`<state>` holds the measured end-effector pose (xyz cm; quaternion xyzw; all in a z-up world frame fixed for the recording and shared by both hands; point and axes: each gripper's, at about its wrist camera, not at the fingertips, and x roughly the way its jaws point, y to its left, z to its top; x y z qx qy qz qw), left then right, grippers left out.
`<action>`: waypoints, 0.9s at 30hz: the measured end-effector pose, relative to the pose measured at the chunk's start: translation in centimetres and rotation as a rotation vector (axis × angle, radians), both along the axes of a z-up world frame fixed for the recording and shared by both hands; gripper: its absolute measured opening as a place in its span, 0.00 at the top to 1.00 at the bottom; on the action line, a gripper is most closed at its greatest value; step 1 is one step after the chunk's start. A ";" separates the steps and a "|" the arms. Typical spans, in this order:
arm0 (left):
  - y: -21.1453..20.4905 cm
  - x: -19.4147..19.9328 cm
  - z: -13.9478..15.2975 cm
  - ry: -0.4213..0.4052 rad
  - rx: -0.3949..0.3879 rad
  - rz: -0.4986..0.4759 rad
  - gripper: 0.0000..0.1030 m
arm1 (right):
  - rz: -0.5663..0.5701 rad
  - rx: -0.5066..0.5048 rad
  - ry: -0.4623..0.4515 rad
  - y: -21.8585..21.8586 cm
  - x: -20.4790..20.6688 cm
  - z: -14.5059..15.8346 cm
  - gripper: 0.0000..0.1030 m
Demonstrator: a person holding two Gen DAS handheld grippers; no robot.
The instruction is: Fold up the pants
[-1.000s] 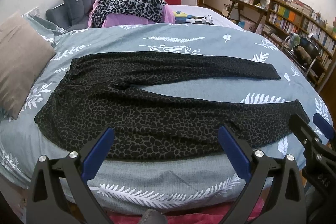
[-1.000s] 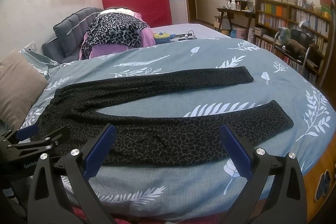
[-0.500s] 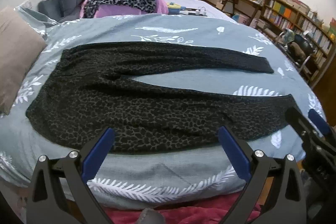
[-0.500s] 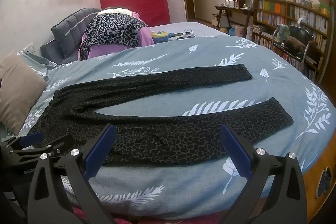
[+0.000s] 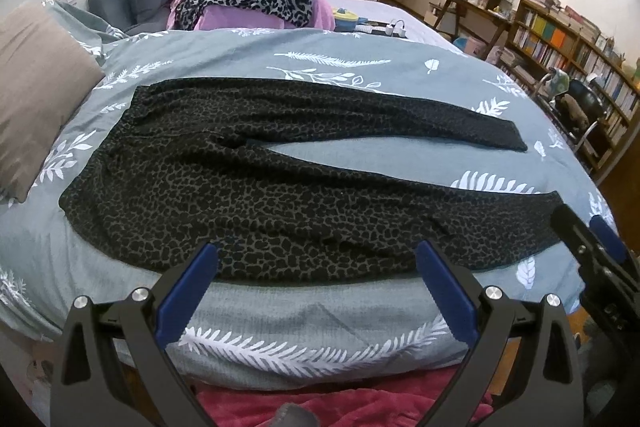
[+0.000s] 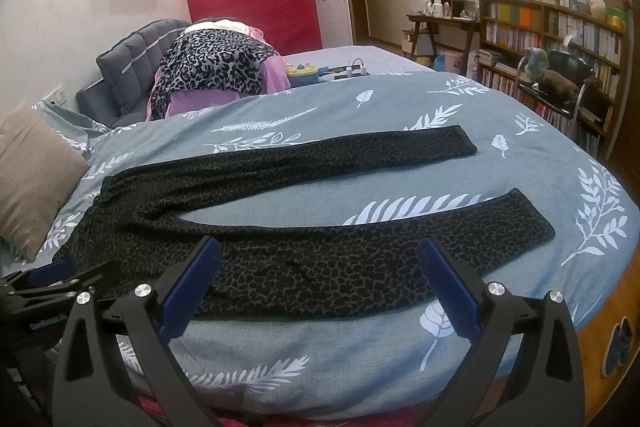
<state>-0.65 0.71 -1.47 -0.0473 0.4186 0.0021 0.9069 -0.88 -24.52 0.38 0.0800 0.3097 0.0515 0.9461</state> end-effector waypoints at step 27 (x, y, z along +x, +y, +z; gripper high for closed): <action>1.4 0.2 -0.8 0.093 -0.108 0.011 0.05 | -0.011 0.026 0.020 -0.6 0.0 -0.7 0.02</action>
